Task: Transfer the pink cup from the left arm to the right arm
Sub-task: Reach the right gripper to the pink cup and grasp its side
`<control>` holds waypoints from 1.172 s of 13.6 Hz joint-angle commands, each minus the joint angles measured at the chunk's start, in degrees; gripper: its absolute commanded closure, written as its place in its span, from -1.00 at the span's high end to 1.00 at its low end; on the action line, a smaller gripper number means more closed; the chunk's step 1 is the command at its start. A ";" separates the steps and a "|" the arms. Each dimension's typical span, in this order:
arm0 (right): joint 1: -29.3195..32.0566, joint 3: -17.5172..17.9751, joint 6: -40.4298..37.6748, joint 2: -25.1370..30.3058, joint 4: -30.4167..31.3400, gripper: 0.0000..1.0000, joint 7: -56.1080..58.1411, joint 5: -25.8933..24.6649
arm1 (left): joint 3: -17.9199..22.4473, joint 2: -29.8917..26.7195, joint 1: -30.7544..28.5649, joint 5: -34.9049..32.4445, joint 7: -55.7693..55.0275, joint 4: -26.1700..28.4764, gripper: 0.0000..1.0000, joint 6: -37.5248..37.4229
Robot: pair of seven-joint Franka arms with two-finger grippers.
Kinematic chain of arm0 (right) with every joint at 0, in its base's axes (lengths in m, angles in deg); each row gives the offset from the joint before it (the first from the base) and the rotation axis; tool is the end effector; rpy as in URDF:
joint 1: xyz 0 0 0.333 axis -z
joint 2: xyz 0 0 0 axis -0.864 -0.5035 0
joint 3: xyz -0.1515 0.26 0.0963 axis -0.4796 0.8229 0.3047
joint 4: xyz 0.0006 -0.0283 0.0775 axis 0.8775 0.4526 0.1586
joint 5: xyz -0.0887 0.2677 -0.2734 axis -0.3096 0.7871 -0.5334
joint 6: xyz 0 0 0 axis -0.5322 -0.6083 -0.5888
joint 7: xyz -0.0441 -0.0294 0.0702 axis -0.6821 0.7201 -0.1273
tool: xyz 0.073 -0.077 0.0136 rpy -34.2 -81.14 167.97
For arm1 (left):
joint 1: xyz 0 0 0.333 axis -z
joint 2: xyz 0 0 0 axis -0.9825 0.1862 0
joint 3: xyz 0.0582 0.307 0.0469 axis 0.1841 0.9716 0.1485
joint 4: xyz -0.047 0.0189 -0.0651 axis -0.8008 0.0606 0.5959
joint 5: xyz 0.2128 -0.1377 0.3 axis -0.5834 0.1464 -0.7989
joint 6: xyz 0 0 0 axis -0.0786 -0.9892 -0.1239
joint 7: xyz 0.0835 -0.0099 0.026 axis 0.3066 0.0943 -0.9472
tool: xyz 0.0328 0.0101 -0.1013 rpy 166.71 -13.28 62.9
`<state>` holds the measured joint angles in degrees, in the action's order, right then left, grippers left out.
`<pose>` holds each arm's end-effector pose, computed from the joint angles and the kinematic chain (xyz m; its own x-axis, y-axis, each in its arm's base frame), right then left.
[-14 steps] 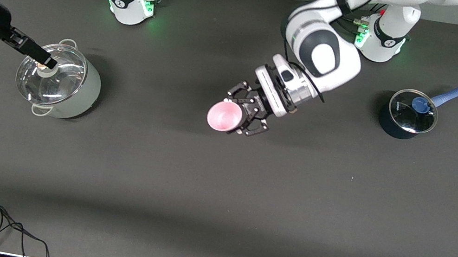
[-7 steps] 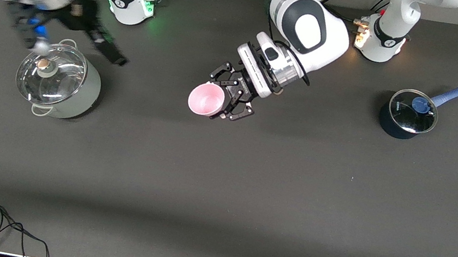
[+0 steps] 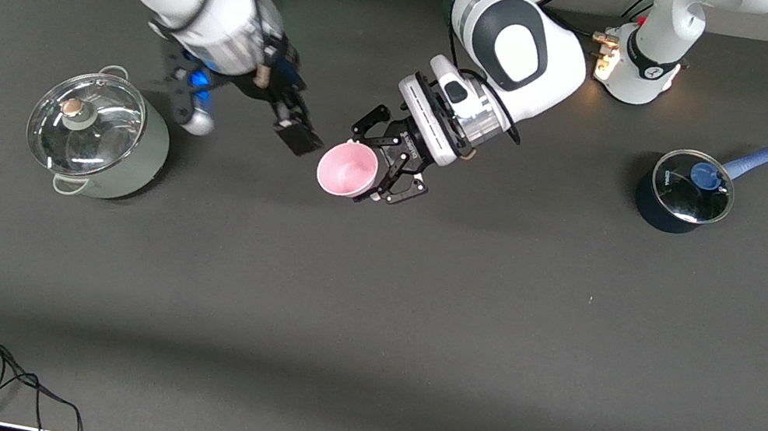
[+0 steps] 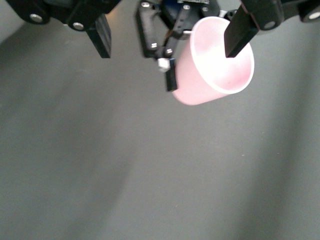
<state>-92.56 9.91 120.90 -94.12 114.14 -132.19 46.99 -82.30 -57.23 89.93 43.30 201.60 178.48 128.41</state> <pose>0.5427 0.3837 0.6105 0.3809 -0.8917 -0.2444 -0.9209 -0.3896 -0.0136 0.4657 -0.4491 0.4322 0.3701 -0.1968 0.9079 -0.7909 -0.5794 0.1968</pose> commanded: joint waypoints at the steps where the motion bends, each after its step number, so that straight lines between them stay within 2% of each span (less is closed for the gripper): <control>1: -0.43 -0.50 1.94 -3.62 -3.78 0.99 -3.99 3.44 | 0.51 0.47 1.20 0.93 -0.07 -1.62 -0.26 1.73; 6: -0.43 -0.41 1.94 -5.38 -3.43 0.96 -3.20 4.85 | 0.51 0.47 1.20 0.85 -0.15 -1.53 -0.25 1.91; 7: -0.43 -0.32 1.94 -5.99 -3.52 0.76 -3.20 5.38 | 0.51 0.38 1.20 0.85 -0.68 -1.53 -0.25 1.91; 8: -0.43 -0.06 1.94 -6.35 -3.43 0.35 -3.20 5.73 | 0.60 0.38 1.20 0.85 -0.94 -1.53 -0.25 1.91; 10: -0.34 -0.06 1.94 -6.53 -3.43 -0.75 -2.85 6.00 | 0.51 0.38 1.20 0.85 -0.95 -1.53 -0.25 1.91; 11: -0.26 -0.14 1.77 -6.53 -3.52 -1.00 -2.41 6.00 | 0.51 0.38 1.20 0.85 -1.03 -1.53 -0.25 1.91; 16: 0.88 -0.32 0.98 -6.00 -3.52 -1.00 0.40 7.23 | 0.60 0.38 1.20 0.76 -1.03 -1.53 -0.24 1.91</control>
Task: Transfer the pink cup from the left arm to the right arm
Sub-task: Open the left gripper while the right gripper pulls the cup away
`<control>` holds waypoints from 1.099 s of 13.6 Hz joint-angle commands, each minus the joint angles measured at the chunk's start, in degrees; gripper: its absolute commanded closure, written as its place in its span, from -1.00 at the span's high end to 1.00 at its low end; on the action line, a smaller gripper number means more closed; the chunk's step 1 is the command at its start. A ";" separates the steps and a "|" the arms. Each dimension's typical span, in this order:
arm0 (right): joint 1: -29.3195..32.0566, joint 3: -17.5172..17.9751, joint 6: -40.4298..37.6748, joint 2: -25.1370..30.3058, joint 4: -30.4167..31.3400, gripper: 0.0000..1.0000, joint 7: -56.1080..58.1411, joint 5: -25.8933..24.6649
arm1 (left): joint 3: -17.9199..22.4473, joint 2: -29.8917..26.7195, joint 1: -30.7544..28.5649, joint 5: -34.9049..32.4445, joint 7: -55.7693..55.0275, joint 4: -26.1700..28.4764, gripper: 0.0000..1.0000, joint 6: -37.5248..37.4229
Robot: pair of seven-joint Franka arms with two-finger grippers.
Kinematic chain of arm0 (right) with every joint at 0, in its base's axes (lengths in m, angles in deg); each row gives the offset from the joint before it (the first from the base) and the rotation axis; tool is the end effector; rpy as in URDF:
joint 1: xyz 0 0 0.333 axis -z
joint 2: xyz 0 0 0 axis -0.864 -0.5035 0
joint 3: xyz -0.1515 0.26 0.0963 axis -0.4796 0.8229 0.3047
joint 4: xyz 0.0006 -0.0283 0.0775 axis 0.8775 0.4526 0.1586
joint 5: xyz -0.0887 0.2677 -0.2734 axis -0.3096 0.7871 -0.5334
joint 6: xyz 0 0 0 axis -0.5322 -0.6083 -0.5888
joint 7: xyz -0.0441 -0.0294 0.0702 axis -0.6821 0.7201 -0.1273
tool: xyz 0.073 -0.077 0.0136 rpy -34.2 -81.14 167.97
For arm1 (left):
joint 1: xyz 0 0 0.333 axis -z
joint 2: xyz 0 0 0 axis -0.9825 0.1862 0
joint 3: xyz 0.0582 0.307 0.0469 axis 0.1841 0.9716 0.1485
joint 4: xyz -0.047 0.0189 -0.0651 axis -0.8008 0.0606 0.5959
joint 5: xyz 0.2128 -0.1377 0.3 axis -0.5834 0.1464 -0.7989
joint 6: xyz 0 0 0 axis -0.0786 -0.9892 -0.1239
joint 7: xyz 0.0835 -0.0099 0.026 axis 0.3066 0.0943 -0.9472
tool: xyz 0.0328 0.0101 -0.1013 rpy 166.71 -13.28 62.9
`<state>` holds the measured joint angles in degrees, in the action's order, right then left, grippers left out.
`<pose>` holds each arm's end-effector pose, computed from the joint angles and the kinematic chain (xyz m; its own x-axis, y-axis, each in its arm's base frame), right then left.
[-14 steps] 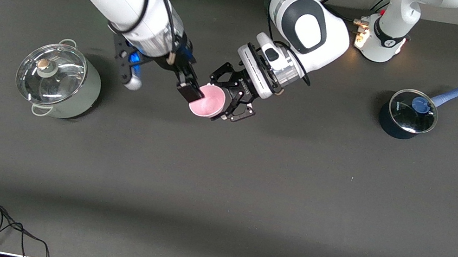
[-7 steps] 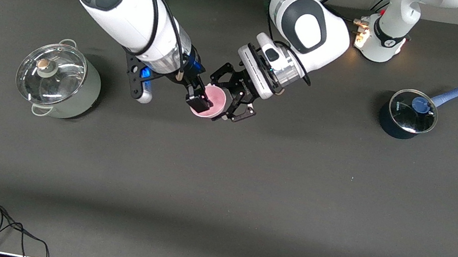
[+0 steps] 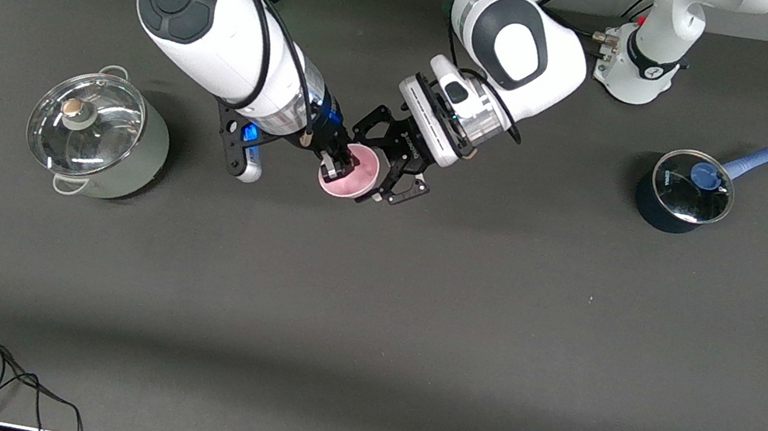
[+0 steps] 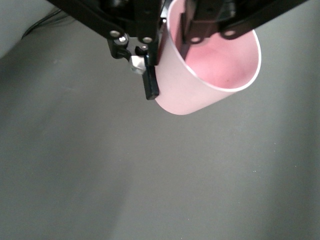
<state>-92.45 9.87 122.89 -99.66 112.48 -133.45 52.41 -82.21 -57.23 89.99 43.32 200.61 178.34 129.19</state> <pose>0.5624 0.4050 0.5646 0.3304 -0.8854 -0.3271 -0.9305 -0.3636 0.0444 0.4662 -0.4473 0.4324 0.3875 -0.1924 0.9016 -0.7791 -0.5912 0.2087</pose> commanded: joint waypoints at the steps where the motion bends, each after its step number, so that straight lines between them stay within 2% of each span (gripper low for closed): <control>1: 1.03 -0.19 -1.01 -0.37 -1.86 -1.00 1.68 1.82 | 0.42 0.38 1.15 0.82 -0.05 -1.39 -0.21 1.12; 4: 1.65 -0.28 -1.79 -0.28 -1.94 -1.00 3.60 1.90 | 0.42 0.47 1.06 0.73 -0.05 -1.39 -0.06 1.12; 5: 2.17 -0.19 -2.32 -0.28 -2.03 -1.00 4.39 1.90 | 0.42 0.47 1.06 0.73 -0.05 -1.39 0.22 1.12; 6: 2.35 -0.19 -3.11 -0.11 -2.12 -1.00 5.53 1.90 | 0.42 0.56 0.97 0.73 -0.14 -1.56 0.82 1.04; 7: 2.44 -0.28 -3.81 0.24 -2.12 -1.00 6.59 1.82 | 0.42 0.73 0.97 0.73 -0.48 -1.74 0.99 1.04; 12: 6.91 -0.54 -8.64 2.52 -2.03 -1.00 17.55 1.82 | 0.51 2.31 -0.34 0.64 -4.27 -1.65 0.99 0.86; 15: 12.61 -0.98 -14.70 4.72 -2.03 -1.00 33.17 1.38 | 0.60 4.59 -2.71 0.47 -4.18 -1.39 0.99 0.95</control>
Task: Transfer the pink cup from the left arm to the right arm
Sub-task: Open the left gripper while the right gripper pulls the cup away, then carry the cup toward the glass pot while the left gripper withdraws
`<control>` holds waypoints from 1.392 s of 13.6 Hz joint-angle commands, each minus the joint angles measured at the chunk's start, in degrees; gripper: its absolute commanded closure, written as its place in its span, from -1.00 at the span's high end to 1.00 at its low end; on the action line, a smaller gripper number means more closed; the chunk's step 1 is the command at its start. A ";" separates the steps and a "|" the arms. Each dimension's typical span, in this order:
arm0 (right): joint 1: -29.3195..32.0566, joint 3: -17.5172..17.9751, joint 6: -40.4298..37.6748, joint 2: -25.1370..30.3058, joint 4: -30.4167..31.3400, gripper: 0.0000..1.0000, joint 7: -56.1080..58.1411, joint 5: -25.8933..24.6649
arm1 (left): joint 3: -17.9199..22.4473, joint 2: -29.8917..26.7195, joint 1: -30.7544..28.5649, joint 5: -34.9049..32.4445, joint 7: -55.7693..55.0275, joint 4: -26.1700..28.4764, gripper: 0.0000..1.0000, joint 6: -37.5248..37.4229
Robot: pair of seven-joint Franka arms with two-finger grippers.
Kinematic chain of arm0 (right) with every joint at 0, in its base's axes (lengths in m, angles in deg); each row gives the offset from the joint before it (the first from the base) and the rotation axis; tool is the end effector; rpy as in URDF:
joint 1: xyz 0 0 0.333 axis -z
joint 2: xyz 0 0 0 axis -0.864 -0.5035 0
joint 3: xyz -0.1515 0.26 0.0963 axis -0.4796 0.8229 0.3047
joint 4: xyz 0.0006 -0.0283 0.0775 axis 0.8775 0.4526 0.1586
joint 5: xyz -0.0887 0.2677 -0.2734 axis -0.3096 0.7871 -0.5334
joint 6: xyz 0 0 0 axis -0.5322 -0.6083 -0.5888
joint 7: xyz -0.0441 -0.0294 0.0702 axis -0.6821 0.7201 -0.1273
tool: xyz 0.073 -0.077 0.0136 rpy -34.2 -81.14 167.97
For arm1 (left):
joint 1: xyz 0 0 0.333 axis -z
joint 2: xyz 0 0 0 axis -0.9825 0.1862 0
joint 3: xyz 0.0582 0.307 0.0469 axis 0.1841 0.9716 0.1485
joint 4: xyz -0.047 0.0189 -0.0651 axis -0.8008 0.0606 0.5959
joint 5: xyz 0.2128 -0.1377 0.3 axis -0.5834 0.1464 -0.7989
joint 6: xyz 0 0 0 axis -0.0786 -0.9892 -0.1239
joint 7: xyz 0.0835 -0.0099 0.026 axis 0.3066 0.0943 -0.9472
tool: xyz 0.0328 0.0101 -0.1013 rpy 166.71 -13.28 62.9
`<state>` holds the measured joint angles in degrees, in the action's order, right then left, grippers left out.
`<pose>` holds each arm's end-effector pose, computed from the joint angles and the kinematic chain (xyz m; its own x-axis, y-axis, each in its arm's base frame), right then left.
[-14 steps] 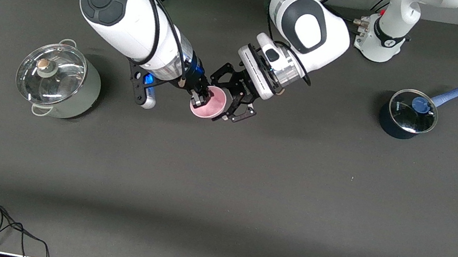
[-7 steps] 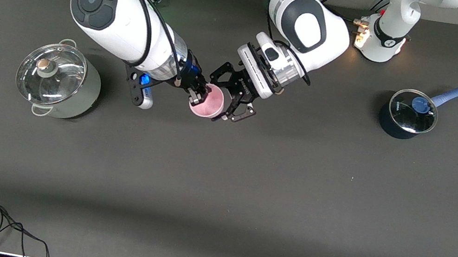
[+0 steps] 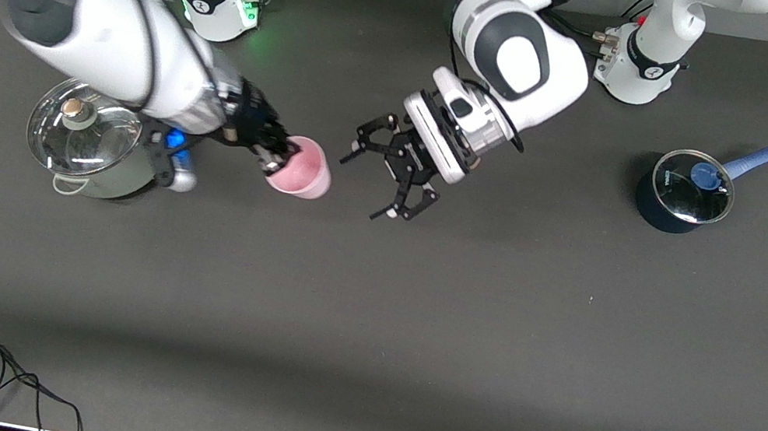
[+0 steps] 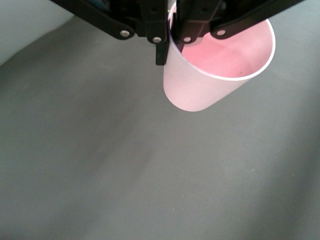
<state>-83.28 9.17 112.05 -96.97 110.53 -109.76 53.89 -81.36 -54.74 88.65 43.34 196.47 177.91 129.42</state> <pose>0.5896 0.2990 0.5977 0.5706 -0.7409 -0.3542 -0.7922 -0.6102 0.0000 0.4875 -0.4307 0.4095 0.4825 -0.1401 0.8646 -0.7126 -0.6368 0.2944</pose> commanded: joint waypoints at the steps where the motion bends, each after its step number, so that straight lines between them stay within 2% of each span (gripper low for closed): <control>1: 5.82 -0.29 -5.97 3.17 0.18 -1.00 15.63 -0.37 | 0.36 2.29 -2.16 0.28 -0.04 -0.70 0.99 0.81; 4: 13.81 -1.16 -11.59 5.81 0.88 -1.00 35.13 -0.89 | 3.51 2.90 -2.35 -2.78 0.40 -0.61 0.99 0.90; 8: 14.99 -4.15 -13.02 8.27 3.16 -1.00 64.75 -13.88 | 5.90 2.55 -3.57 -8.24 0.40 -0.70 1.00 0.28; 10: 14.99 -7.04 -12.58 8.37 3.61 -1.00 68.68 -14.26 | 5.99 2.55 -3.84 -8.94 0.40 -0.87 0.99 0.11; 12: 14.90 -8.19 -8.91 8.89 6.67 -1.00 73.32 -14.61 | 5.99 2.38 -4.19 -11.93 0.40 -0.87 1.00 0.28; 14: 14.90 -9.95 -1.46 10.81 14.73 -1.00 77.01 -14.52 | 5.81 2.46 -5.68 -13.16 0.31 -0.70 0.99 -0.07; 17: 14.90 -10.49 14.26 16.87 32.73 -1.00 79.58 -14.43 | 5.55 2.46 -6.65 -22.19 -1.43 -0.08 1.00 -0.51; 19: 14.64 -10.49 23.76 18.82 42.15 -1.00 79.58 -14.26 | 5.46 2.20 -7.96 -30.34 -9.13 1.41 1.00 -3.22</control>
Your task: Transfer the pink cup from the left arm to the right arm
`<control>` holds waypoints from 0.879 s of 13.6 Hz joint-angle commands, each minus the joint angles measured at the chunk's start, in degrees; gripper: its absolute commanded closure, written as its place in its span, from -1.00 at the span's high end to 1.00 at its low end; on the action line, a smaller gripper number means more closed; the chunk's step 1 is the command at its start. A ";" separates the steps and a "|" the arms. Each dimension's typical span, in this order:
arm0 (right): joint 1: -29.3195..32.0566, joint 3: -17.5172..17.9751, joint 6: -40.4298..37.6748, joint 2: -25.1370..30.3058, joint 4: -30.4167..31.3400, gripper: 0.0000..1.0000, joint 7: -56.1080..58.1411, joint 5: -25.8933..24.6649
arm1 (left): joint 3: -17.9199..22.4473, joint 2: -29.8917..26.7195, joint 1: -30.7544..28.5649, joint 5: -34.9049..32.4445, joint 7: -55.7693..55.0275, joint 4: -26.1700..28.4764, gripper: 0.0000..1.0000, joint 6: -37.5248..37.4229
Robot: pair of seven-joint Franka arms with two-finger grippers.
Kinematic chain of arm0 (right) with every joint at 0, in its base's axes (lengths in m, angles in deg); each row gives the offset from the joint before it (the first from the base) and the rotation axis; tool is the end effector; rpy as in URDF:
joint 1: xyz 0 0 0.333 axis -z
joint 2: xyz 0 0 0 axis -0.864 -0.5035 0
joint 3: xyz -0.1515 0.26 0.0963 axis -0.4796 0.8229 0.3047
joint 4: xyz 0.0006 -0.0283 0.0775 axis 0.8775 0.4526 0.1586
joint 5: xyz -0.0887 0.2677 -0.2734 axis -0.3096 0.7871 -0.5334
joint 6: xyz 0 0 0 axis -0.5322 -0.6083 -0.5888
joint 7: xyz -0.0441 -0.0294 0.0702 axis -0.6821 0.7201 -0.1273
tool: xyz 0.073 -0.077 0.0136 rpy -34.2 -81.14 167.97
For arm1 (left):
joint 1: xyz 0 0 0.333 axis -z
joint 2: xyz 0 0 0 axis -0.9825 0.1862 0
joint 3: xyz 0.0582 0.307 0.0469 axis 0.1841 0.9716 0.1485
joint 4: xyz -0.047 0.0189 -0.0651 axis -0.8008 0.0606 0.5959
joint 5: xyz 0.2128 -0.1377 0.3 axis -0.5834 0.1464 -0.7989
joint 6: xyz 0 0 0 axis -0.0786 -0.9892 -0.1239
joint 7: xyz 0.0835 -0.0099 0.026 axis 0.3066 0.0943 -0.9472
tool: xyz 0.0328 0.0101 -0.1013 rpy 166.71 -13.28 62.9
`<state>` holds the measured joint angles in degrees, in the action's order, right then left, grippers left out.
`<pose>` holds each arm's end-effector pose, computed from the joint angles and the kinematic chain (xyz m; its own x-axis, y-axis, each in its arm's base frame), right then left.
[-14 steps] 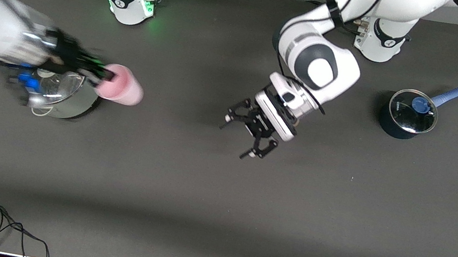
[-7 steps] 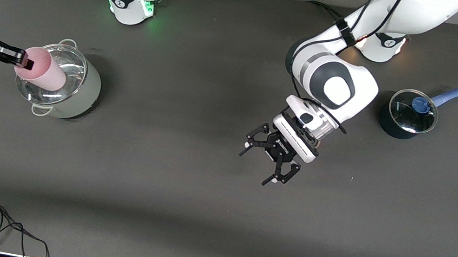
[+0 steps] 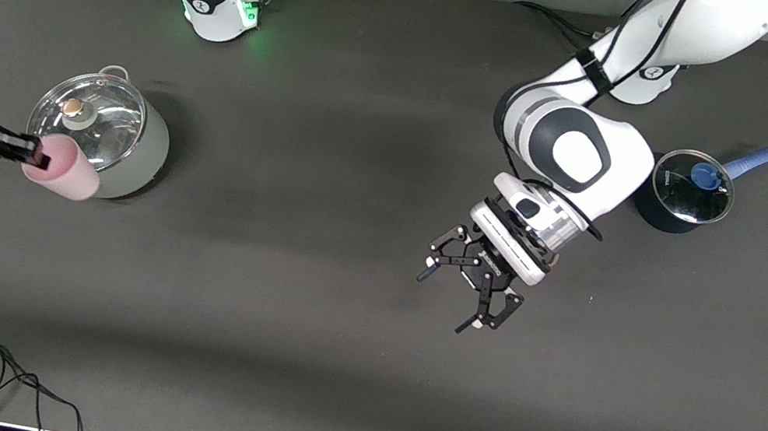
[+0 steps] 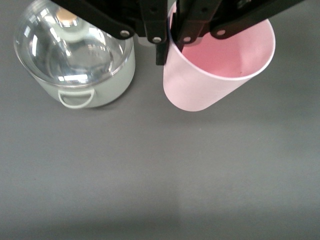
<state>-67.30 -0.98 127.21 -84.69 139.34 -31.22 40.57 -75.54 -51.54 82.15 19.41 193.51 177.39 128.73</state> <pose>0.6171 -0.0103 0.5175 0.9929 -0.0602 -0.1027 -0.0691 -0.9940 -0.0851 0.5980 -0.3163 0.3902 0.2947 -0.3358 0.8947 -0.7058 -0.7076 -0.0331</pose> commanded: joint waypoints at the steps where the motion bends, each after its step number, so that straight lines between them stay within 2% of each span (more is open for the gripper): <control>1: -1.44 -0.33 12.47 6.46 16.51 -1.00 1.04 -0.68 | -0.36 -1.09 -2.09 -11.77 -11.96 2.98 1.00 -4.38; 5: -1.52 -0.24 29.34 4.71 28.90 -1.00 1.04 -0.23 | 0.25 -4.33 -7.35 -29.62 -32.80 7.20 1.00 -16.05; 7: -1.52 -0.24 35.16 3.30 33.05 -1.00 1.13 -0.23 | 0.51 -6.00 -10.78 -38.76 -41.32 8.35 1.00 -23.69; 9: -1.44 -0.15 36.24 -0.11 33.68 -1.00 1.13 1.25 | 2.09 -7.67 -13.24 -52.53 -53.78 7.83 0.99 -32.21; 12: -1.44 -0.24 36.68 -3.99 33.33 -1.00 4.64 8.18 | 4.21 -10.75 -17.02 -68.29 -69.20 5.64 1.00 -47.15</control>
<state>-68.36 -0.91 162.88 -86.62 173.25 -29.71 44.75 -72.52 -58.15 67.30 -41.89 132.55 182.26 89.40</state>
